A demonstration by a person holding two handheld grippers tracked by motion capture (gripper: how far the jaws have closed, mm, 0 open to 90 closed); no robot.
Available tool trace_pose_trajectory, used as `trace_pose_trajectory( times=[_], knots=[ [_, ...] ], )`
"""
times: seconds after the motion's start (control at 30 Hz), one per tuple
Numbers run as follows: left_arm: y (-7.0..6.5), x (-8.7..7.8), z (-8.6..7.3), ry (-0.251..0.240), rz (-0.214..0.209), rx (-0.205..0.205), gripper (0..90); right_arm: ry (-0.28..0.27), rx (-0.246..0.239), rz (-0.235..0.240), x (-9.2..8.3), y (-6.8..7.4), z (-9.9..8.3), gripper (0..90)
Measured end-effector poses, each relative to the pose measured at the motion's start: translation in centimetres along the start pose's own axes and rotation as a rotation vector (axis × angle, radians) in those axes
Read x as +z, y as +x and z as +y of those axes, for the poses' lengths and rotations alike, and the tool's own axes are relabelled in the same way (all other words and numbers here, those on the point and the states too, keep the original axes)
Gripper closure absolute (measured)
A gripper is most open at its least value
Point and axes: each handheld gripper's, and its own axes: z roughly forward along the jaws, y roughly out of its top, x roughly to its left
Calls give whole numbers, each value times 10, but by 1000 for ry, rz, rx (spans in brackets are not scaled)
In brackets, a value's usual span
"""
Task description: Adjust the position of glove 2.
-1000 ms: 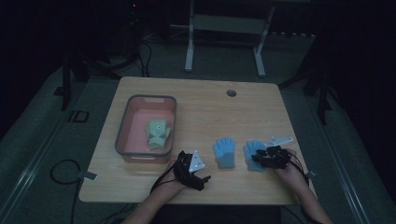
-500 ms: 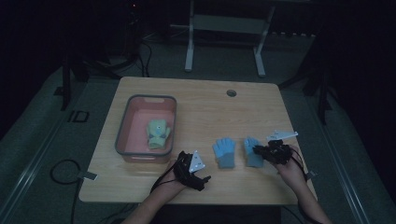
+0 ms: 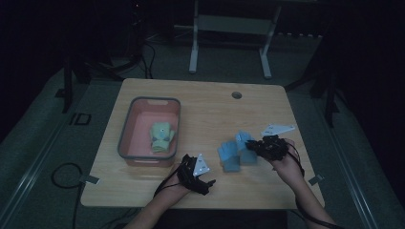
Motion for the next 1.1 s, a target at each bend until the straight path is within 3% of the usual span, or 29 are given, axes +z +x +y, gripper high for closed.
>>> trace_pose_trajectory(
  times=[0.13,0.33,0.57,0.73,0.93,1.1],
  knots=[
    [0,0,0,0,-2,-1,79,-4,-21,31,13,13,10,825],
    [0,0,0,2,-4,2,79,44,-36,56,34,24,8,820],
    [0,0,0,-1,-2,2,79,122,-56,43,56,24,-3,811],
    [0,0,1,-4,-3,0,79,166,-34,49,70,20,-12,785],
    [0,-1,2,-4,-6,3,79,176,-29,54,77,19,-17,724],
    [-1,0,2,-1,-2,20,79,147,-29,56,68,20,-14,656]
  ],
)
